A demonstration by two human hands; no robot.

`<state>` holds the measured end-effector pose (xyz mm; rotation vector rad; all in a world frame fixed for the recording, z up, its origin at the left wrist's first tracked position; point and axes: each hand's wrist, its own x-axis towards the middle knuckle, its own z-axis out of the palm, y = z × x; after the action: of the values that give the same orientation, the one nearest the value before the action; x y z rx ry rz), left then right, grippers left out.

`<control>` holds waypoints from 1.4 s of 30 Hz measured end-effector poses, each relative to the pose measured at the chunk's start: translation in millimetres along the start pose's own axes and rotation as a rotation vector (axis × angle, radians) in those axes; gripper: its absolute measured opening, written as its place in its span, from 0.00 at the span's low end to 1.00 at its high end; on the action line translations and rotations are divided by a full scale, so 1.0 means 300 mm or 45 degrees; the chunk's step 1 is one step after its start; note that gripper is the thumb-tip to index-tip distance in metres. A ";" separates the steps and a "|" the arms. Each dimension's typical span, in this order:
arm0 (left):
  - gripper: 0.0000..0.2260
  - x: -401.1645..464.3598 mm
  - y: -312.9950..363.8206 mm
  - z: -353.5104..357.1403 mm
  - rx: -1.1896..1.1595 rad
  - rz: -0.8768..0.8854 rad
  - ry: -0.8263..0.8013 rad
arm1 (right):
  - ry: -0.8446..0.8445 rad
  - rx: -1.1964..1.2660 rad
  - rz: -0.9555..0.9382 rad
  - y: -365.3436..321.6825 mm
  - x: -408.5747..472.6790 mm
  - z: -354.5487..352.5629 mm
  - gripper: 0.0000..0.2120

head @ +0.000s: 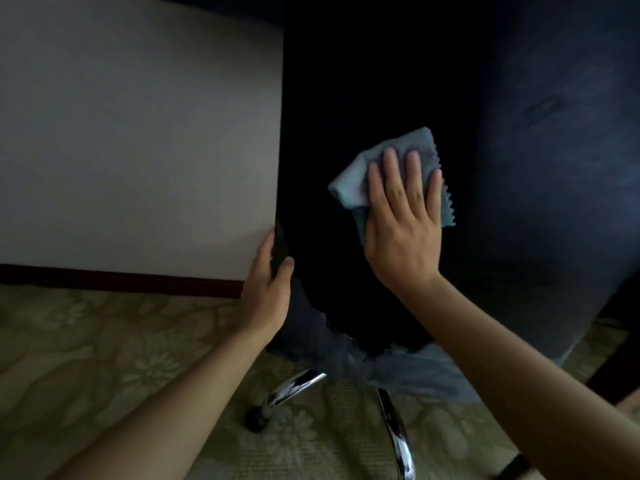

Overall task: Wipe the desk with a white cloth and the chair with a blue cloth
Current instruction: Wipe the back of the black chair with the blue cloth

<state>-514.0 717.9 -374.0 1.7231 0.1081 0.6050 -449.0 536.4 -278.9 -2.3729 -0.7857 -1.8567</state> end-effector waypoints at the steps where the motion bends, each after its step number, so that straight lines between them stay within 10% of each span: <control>1: 0.21 0.006 -0.008 -0.005 -0.055 -0.002 0.010 | 0.010 0.000 0.013 -0.034 0.006 0.019 0.23; 9: 0.16 -0.038 -0.212 -0.023 -0.550 -0.560 -0.199 | -0.776 0.024 -0.610 -0.275 -0.551 0.078 0.35; 19: 0.31 -0.035 -0.335 -0.028 -0.631 -0.802 -0.292 | -0.259 0.009 -0.372 -0.348 -0.112 0.178 0.26; 26: 0.23 -0.061 -0.376 -0.043 -0.828 -0.879 -0.200 | -0.909 -0.020 -0.727 -0.393 -0.616 0.110 0.32; 35: 0.29 -0.088 -0.409 0.004 -0.929 -0.970 -0.100 | -0.556 -0.053 -0.516 -0.387 -0.266 0.144 0.27; 42: 0.36 -0.178 -0.462 0.022 -1.589 -1.175 0.057 | -0.903 -0.068 -0.964 -0.395 -0.649 0.102 0.26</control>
<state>-522.3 726.2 -522.3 0.3322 0.4234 -0.0517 -500.6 578.1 -499.2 -3.0617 -1.9185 -1.0725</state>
